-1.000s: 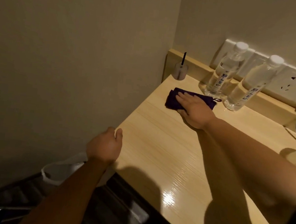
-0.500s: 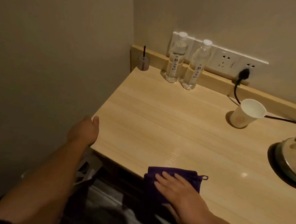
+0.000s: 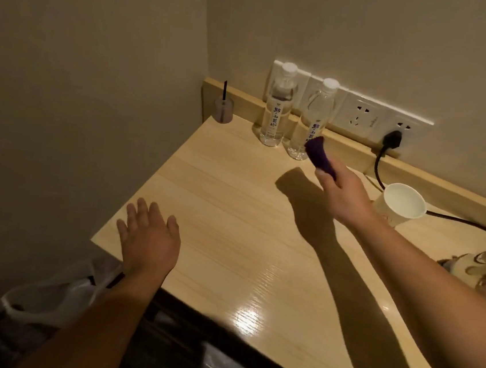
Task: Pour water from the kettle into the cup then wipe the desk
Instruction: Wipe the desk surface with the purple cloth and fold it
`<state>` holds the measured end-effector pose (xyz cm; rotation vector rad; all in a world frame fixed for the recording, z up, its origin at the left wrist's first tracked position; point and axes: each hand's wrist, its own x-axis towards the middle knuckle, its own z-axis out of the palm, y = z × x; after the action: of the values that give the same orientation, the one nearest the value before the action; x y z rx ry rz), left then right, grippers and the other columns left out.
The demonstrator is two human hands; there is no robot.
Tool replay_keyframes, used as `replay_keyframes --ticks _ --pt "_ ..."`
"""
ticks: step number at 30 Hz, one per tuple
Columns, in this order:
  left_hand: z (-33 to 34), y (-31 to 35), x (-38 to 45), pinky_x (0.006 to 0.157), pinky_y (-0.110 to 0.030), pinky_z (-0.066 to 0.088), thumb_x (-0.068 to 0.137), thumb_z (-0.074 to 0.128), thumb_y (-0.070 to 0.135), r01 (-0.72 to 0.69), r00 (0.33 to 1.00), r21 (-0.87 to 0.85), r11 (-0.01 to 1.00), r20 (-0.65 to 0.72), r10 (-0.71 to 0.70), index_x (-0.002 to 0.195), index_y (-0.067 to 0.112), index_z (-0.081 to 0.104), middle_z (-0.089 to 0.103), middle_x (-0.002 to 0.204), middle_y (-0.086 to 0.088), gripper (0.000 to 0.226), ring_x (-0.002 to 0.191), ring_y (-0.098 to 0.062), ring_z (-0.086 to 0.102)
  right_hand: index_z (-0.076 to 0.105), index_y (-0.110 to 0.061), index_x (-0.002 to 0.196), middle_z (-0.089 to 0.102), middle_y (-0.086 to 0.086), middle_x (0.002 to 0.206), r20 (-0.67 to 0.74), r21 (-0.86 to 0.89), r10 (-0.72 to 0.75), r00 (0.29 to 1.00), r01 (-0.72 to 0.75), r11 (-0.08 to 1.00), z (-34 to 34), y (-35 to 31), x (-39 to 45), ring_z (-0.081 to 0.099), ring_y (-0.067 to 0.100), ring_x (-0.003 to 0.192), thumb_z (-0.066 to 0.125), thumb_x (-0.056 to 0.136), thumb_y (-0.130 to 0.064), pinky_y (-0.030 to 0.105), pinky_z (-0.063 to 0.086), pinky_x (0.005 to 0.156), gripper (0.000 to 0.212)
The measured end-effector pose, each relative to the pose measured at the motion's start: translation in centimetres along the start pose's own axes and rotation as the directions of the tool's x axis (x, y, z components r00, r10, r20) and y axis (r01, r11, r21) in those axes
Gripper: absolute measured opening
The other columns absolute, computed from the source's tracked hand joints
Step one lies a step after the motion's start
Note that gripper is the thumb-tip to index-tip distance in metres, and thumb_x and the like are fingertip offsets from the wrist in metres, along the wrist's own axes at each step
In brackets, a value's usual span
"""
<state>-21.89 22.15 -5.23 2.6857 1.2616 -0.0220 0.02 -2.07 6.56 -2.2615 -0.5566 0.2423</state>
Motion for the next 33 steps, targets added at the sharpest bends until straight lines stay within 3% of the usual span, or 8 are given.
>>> replay_keyframes --ticks 2,5,11,18,25,29,30,33 --pt "0.1 0.1 -0.1 0.116 -0.052 0.008 0.100 0.023 0.042 0.005 1.000 0.016 1.000 -0.009 -0.005 0.148 0.005 0.029 0.019 0.158 -0.017 0.061 0.146 -0.034 0.011 0.037 -0.021 0.144 0.044 0.001 0.147 0.161 -0.369 -0.224 0.961 0.270 0.890 2.5 2.0 4.2 0.037 0.021 0.135 0.048 0.097 -0.021 0.040 0.030 0.111 0.049" --pt "0.2 0.2 -0.1 0.115 -0.053 0.011 0.099 0.025 0.042 0.012 0.999 0.036 0.999 -0.031 -0.011 0.145 0.005 0.033 0.023 0.157 -0.018 0.060 0.144 -0.035 0.015 0.027 -0.022 0.148 0.030 0.002 0.156 0.424 -0.574 -0.181 0.887 0.418 0.704 6.6 5.3 7.3 0.023 0.024 0.143 0.045 0.098 -0.031 0.045 0.022 0.115 0.054" --pt "0.2 0.4 -0.2 0.116 -0.052 0.009 0.099 0.025 0.043 0.020 0.999 0.017 1.000 -0.032 -0.020 0.145 0.004 0.032 0.022 0.157 -0.018 0.061 0.145 -0.035 0.012 0.023 -0.021 0.150 0.024 0.000 0.158 0.399 -0.527 -0.216 0.891 0.415 0.741 7.0 6.6 4.0 0.017 0.022 0.145 0.041 0.098 -0.037 0.042 0.012 0.116 0.057" --pt "-0.9 0.7 -0.8 0.116 -0.051 0.003 0.099 0.024 0.041 0.016 1.000 -0.029 0.999 0.000 -0.016 0.148 0.004 0.025 0.014 0.159 -0.017 0.062 0.146 -0.033 0.006 0.026 -0.027 0.148 0.024 -0.007 0.156 0.455 -0.427 -0.211 0.865 0.420 0.801 5.5 7.3 -15.3 0.017 0.015 0.145 0.033 0.095 -0.045 0.032 0.003 0.117 0.057" --pt "-1.0 0.6 -0.8 0.117 -0.052 0.003 0.099 0.018 0.044 -0.002 0.999 -0.008 1.000 0.035 0.003 0.150 0.003 0.018 0.009 0.160 -0.018 0.066 0.146 -0.035 0.003 0.034 -0.031 0.143 0.038 -0.008 0.149 0.428 -0.427 -0.154 0.891 0.349 0.834 5.8 7.3 -28.8 0.031 0.015 0.139 0.060 0.084 -0.032 0.030 0.008 0.114 0.065" --pt "-0.9 0.6 -0.7 0.117 -0.052 0.004 0.099 0.018 0.045 -0.017 0.999 0.006 1.000 0.037 0.016 0.150 0.003 0.017 0.009 0.160 -0.019 0.067 0.146 -0.035 0.004 0.030 -0.053 0.140 0.036 -0.031 0.145 0.372 0.051 0.034 0.928 -0.057 0.997 2.9 4.7 -31.6 0.028 -0.004 0.137 0.047 0.093 -0.048 0.021 0.013 0.116 0.050" --pt "-0.8 0.6 -0.7 0.116 -0.053 0.004 0.099 0.019 0.045 -0.016 0.999 0.009 1.000 0.032 0.016 0.150 0.002 0.018 0.010 0.160 -0.019 0.067 0.146 -0.036 0.005 0.041 -0.049 0.137 0.048 -0.026 0.139 0.369 0.260 0.137 0.919 -0.243 0.934 1.5 3.5 -31.8 0.039 -0.001 0.132 0.051 0.091 -0.047 0.028 0.023 0.115 0.047" --pt "-0.7 0.6 -0.5 0.116 -0.053 0.006 0.098 0.021 0.045 -0.002 1.000 0.014 1.000 0.022 0.002 0.149 0.001 0.021 0.013 0.159 -0.020 0.067 0.145 -0.037 0.008 0.062 -0.021 0.121 0.071 0.007 0.114 0.384 0.697 0.440 0.812 -0.568 0.438 -2.7 2.1 -30.5 0.065 0.027 0.107 0.058 0.090 -0.032 0.049 0.045 0.098 0.033"
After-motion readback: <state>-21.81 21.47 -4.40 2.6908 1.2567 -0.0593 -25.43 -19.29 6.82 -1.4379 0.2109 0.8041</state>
